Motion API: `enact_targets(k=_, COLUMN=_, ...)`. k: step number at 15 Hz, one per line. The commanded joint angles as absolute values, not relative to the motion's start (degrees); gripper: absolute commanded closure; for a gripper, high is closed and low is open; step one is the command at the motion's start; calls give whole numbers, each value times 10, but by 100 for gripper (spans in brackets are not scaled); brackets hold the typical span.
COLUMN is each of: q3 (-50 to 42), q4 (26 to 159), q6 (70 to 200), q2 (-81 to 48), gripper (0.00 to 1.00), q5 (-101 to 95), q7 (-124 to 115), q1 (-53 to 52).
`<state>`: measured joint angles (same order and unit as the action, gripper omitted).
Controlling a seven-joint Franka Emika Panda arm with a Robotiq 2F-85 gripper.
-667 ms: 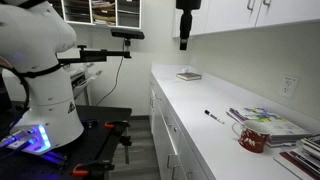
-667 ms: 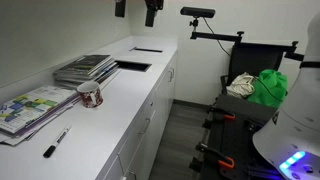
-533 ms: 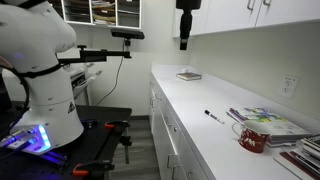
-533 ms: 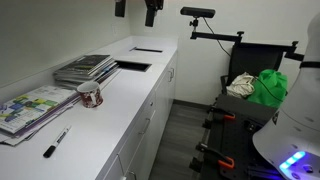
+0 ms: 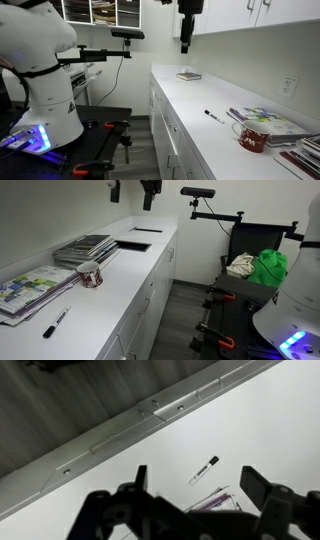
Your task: Pick up the marker and place it in the cup
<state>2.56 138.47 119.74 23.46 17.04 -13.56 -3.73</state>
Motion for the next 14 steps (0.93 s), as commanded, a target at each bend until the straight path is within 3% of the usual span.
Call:
enact_targets(k=1, q3=89, q4=1334, q6=1275, q2=117, gripper=0, q5=143, q7=-283, q1=-21)
enact_targets(k=4, q3=130, q4=1274, q6=1364, q2=-12, gripper=0, q5=73, q7=-453, q1=-33)
enact_targets(k=7, q3=107, q4=1186, q6=1356, q2=-134, gripper=0, q5=-1, q7=-592, q1=-78)
enact_targets(k=14, q3=80, q4=971, q6=1303, q2=-363, gripper=0, q5=97, q7=-556, q1=-125)
